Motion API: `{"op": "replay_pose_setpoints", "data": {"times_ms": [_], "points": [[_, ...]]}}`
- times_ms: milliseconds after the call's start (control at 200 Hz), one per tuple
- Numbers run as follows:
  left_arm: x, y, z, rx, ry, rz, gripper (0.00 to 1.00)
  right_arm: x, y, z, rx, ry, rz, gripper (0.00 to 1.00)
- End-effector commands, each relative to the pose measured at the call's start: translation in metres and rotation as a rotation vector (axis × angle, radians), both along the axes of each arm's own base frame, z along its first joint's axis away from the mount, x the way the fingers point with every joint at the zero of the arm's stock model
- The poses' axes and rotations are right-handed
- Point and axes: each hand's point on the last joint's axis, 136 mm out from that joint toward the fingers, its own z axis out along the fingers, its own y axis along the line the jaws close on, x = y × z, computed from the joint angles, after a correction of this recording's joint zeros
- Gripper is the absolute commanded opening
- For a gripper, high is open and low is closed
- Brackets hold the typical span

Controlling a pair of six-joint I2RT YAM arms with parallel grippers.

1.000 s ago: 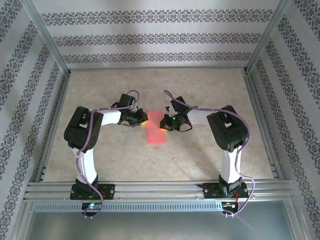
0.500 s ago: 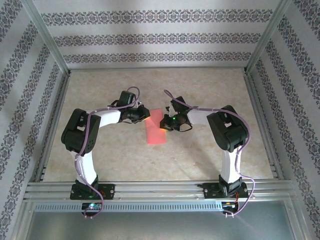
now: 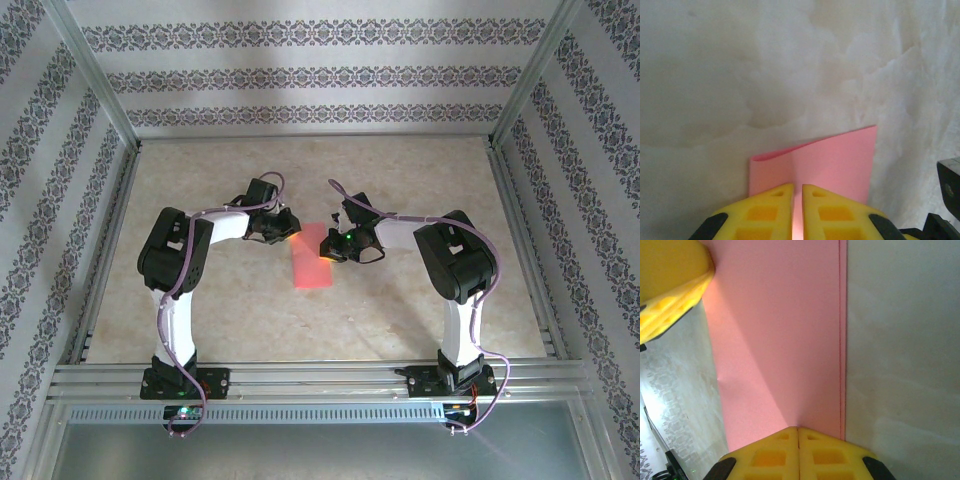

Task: Fold a paper plane with a square sheet of paper (pick it up from the middle)
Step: First fold the square sheet of paper in half at the center of the table.

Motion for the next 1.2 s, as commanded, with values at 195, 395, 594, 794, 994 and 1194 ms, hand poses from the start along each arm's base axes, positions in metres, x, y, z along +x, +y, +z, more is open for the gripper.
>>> {"op": "replay_pose_setpoints", "data": {"times_ms": [195,395,594,794,994,1194], "points": [[0.008,0.054,-0.021,0.099,0.029,0.084,0.12,-0.077,-0.095,-0.112,-0.481,0.278,-0.048,0.07],[0.013,0.04,0.021,0.016,-0.04,0.057,0.12,-0.076,-0.094,-0.111,-0.477,0.277,-0.051,0.07],[-0.002,0.002,0.039,-0.044,-0.071,-0.014,0.12,-0.073,-0.091,-0.11,-0.468,0.275,-0.048,0.07],[0.002,-0.005,0.01,-0.002,0.002,-0.019,0.12,-0.074,-0.091,-0.11,-0.472,0.272,-0.044,0.07],[0.008,0.015,-0.014,0.125,0.048,0.007,0.12,-0.074,-0.093,-0.109,-0.476,0.268,-0.044,0.07],[0.006,0.061,-0.025,0.256,0.062,0.051,0.12,-0.071,-0.097,-0.106,-0.48,0.256,-0.042,0.07]]}}
